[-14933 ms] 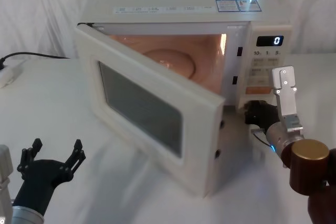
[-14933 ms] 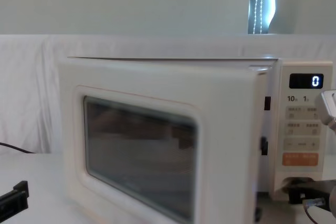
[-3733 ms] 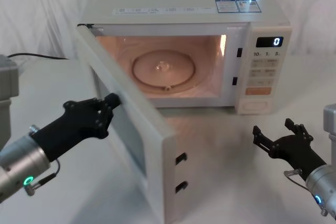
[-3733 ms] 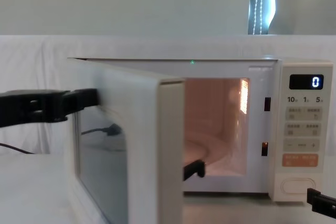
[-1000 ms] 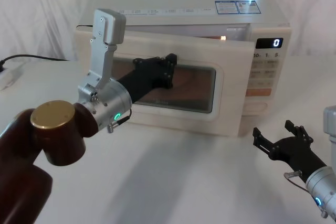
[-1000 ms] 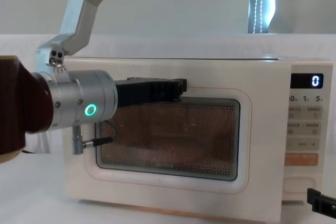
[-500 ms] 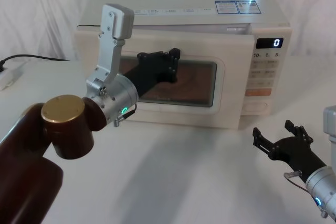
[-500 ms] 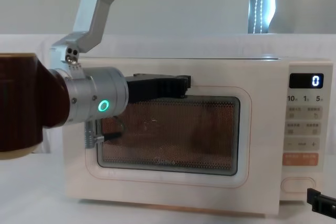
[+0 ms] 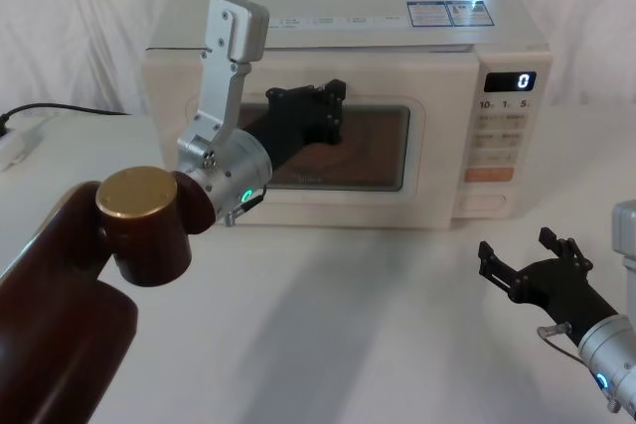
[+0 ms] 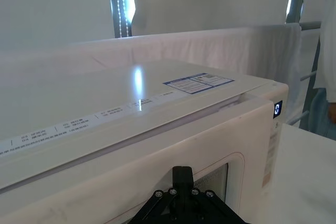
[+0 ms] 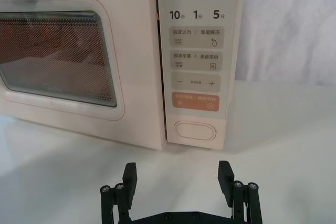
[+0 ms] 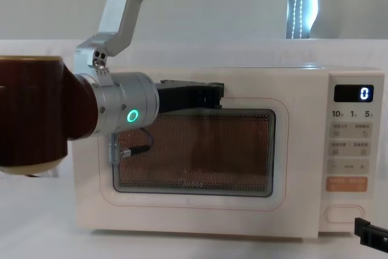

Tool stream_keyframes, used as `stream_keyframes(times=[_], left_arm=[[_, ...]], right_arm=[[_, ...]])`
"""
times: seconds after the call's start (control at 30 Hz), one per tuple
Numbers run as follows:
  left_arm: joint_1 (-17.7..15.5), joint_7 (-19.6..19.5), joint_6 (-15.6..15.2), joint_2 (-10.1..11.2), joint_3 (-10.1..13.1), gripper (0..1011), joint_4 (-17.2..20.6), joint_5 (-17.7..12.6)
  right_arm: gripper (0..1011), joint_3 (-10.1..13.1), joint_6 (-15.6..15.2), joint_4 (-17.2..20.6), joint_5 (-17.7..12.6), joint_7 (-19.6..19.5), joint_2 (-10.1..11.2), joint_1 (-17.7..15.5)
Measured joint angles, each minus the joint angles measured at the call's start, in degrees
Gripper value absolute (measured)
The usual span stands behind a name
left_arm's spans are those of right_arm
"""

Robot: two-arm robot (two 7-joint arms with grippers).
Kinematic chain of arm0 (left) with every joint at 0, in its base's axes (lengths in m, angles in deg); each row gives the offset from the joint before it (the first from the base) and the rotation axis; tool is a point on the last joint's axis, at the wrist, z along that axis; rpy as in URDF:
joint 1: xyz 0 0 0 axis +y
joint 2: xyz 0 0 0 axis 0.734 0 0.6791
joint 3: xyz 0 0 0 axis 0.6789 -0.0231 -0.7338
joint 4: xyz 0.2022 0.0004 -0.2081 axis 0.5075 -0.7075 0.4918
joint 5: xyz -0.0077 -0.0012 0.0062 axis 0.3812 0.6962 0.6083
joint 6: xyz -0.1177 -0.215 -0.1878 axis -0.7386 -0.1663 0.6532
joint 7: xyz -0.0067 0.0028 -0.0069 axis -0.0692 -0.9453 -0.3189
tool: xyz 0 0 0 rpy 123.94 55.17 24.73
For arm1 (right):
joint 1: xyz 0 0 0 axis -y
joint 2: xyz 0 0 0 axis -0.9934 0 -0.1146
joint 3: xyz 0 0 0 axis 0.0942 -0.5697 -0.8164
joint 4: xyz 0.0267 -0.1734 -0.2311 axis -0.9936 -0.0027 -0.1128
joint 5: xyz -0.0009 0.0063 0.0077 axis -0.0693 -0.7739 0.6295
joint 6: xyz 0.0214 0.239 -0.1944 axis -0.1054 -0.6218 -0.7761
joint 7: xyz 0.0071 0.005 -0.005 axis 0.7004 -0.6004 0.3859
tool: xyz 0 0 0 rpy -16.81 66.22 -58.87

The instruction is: Press the button to open the microwave door with one hand; close the microwave door with the other hand.

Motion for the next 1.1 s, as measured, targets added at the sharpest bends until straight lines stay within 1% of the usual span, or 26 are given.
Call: stream_keyframes(times=[0.6, 1.1], left_arm=[[-1.2, 0.0, 0.0, -2.3, -0.9, 0, -2.1, -2.4], [-1.6, 0.1, -0.2, -3.6, -1.7, 0, -3.4, -3.3]], right_arm=[[1002, 0.0, 0.0, 0.0, 0.0, 0.0, 0.0, 0.0], [1002, 0.0, 0.0, 0.0, 0.0, 0.0, 0.0, 0.0]])
